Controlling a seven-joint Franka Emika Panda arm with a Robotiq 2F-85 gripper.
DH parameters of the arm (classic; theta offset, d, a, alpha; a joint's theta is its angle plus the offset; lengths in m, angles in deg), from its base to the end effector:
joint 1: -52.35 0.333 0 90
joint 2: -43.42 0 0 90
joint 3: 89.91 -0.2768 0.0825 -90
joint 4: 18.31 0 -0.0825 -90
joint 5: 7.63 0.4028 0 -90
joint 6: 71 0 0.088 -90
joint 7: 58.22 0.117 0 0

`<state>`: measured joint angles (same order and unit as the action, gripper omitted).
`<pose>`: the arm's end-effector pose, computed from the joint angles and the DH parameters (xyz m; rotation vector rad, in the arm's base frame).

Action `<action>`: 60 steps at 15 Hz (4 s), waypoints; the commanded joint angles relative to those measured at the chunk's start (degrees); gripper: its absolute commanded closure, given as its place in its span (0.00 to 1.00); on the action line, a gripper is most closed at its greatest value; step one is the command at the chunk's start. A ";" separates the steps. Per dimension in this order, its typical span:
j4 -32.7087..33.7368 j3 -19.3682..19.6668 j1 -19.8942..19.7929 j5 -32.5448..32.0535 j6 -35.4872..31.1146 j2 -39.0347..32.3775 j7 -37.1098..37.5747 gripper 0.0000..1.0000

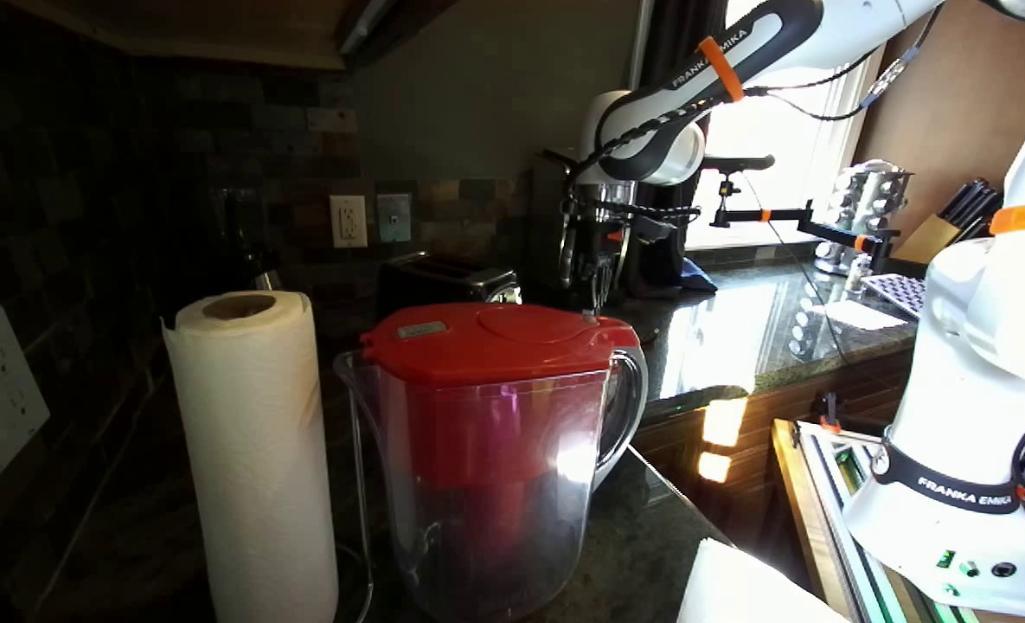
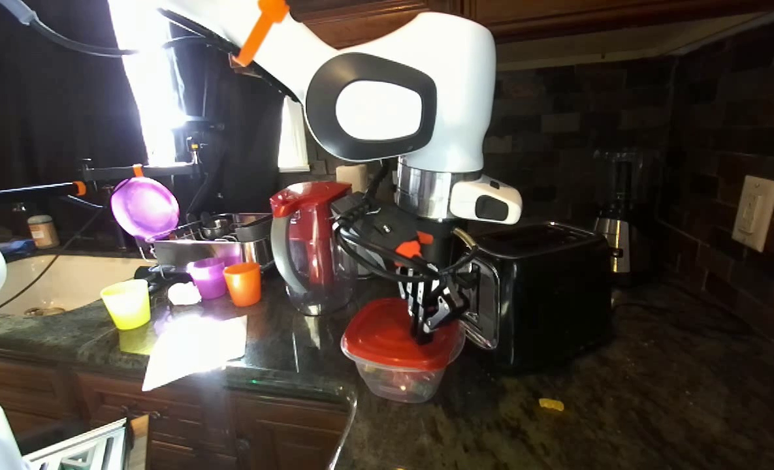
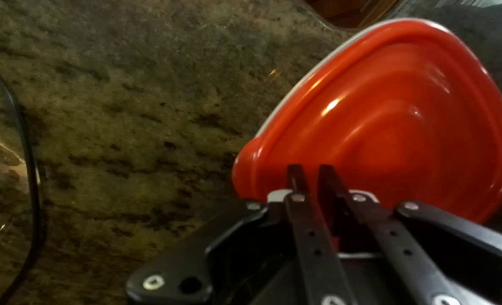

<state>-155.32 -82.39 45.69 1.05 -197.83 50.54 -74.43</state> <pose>0.4782 -0.1134 0.3013 -2.9956 0.0860 0.0269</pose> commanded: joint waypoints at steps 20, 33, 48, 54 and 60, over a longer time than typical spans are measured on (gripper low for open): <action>0.67 7.07 -2.48 20.77 7.87 -3.97 -30.96 0.00; 0.70 5.80 -3.22 21.45 2.03 -7.09 -29.45 0.00; -0.67 3.98 -3.01 19.90 -3.56 -5.31 -28.77 0.76; -2.27 3.63 -2.57 16.45 -7.03 -2.64 -25.05 0.98; -2.67 3.21 -2.20 13.20 -7.66 -1.55 -20.62 0.95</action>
<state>-155.91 -78.89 43.25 15.98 -204.43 46.96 -97.83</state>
